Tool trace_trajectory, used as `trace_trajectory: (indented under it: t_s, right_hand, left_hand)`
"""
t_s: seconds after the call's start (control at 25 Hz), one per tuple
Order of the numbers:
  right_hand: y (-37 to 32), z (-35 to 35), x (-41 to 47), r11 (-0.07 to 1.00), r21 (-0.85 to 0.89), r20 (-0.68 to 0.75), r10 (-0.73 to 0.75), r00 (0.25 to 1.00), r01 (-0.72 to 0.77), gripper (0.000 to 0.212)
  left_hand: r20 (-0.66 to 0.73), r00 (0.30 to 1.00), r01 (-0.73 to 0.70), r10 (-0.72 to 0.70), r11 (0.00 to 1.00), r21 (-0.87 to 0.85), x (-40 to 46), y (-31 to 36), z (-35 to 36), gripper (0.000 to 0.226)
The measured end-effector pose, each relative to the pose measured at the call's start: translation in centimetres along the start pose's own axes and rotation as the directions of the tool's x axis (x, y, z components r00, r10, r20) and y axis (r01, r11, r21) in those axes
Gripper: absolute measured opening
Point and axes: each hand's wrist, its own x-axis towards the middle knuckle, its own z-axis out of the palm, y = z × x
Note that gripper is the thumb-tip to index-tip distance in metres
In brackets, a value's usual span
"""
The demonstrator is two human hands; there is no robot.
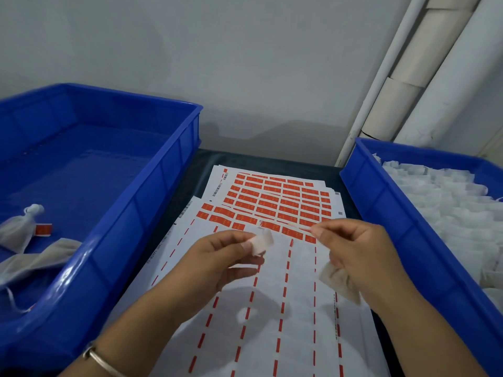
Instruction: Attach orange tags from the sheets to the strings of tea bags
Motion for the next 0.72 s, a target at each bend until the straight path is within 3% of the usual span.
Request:
trace_trajectory:
  t_s: [0.08, 0.16, 0.28, 0.64, 0.72]
  right_hand:
    - [-0.3, 1.0, -1.5, 0.954, 0.287, -0.043, 0.106, 0.994, -0.089, 0.001]
    - [-0.4, 3.1, -3.1, 0.908, 0.398, 0.008, 0.136, 0.991, -0.128, 0.016]
    - [-0.1, 5.5, -4.0, 0.887, 0.441, -0.016, 0.164, 0.986, -0.140, 0.026]
    - [0.1, 6.4, -3.3, 0.820, 0.529, -0.052, 0.287, 0.957, -0.217, 0.003]
    - [0.1, 6.5, -3.3, 0.814, 0.529, -0.052, 0.313, 0.948, -0.240, 0.010]
  left_hand:
    - [-0.142, 0.990, -0.023, 0.007, 0.994, -0.109, 0.0, -0.5, 1.1, 0.014]
    - [-0.158, 0.986, -0.071, 0.050, 0.989, -0.128, -0.2, -0.9, 2.1, 0.017]
    - [-0.121, 0.985, -0.142, 0.127, 0.982, -0.123, -0.8, -1.1, 3.2, 0.025]
    - [-0.133, 0.972, -0.207, 0.194, 0.975, -0.087, -1.4, -1.3, 3.7, 0.023]
    - [-0.128, 0.975, -0.196, 0.183, 0.976, -0.092, -1.3, -1.4, 3.8, 0.024]
